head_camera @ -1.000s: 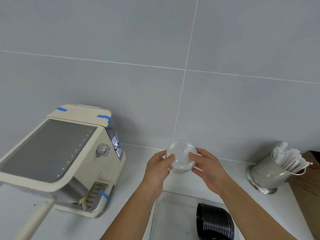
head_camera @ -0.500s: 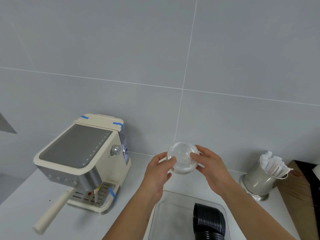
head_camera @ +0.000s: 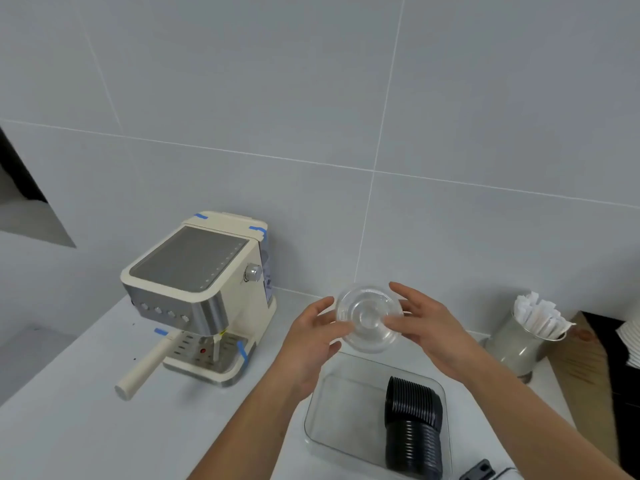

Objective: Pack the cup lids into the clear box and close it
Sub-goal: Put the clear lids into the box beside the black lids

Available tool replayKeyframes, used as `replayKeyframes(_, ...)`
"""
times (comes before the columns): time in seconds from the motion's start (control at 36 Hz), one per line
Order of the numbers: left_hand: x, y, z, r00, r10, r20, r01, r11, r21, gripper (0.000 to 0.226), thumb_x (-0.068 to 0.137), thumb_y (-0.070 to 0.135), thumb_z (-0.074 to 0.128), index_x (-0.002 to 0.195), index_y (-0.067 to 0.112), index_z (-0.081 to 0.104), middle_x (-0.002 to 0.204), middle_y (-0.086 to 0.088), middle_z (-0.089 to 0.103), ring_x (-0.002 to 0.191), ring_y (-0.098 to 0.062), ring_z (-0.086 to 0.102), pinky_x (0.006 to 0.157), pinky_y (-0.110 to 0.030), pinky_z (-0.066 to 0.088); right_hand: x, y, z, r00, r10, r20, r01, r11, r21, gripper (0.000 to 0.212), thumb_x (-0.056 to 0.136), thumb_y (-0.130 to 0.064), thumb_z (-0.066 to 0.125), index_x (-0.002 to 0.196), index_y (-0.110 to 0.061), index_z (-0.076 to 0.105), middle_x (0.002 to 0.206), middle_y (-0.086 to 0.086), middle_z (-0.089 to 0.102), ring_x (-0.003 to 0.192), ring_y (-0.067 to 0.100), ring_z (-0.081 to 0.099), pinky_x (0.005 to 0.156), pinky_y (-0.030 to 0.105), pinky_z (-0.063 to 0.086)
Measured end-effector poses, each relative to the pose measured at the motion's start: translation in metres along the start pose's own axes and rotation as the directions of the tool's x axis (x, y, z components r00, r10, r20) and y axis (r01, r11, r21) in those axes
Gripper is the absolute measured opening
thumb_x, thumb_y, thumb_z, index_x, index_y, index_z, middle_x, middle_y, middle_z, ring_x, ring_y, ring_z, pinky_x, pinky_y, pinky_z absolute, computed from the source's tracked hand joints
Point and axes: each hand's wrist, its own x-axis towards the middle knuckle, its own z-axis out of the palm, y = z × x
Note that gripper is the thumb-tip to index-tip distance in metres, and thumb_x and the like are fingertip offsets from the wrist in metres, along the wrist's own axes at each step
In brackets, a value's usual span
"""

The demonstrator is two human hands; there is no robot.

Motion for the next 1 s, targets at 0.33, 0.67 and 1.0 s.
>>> replayKeyframes(0.33,-0.022,-0.028,-0.023,0.999,-0.011,0.041,0.000,0.967,0.254,0.076,0.071,-0.008,0.075,0.131,0.032,0.053,0.126,0.016,0.058,0.103,-0.012,0.068,0.088,-0.031,0.057,-0.015,0.010,0.004,0.986,0.052,0.160,0.021,0.906,-0.423,0.097,0.062,-0.005,0.088,0.146,-0.025,0.043,0.131,-0.009,0.057,0.121,0.008,0.057,0.109,0.033,0.043)
replayKeyframes(0.67,-0.020,-0.061,-0.034,0.995,-0.089,-0.039,0.096,0.961,0.259,0.076,0.066,-0.003,0.081,0.123,0.038,0.051,0.120,0.020,0.054,0.107,-0.015,0.062,0.077,-0.025,0.056,-0.009,0.035,0.008,0.968,0.047,0.247,0.098,0.836,-0.540,0.088,0.056,-0.021,0.088,0.134,-0.033,0.049,0.127,-0.013,0.055,0.119,0.003,0.055,0.106,0.029,0.044)
replayKeyframes(1.0,-0.026,-0.113,-0.029,0.967,-0.213,-0.143,0.235,0.959,0.156,0.077,0.067,0.000,0.076,0.129,0.036,0.048,0.129,0.013,0.053,0.119,-0.020,0.056,0.100,-0.041,0.053,-0.002,0.073,0.015,0.949,0.193,0.250,-0.006,0.802,-0.597,0.095,0.061,-0.015,0.086,0.145,-0.028,0.044,0.135,-0.011,0.053,0.124,0.004,0.051,0.106,0.022,0.040)
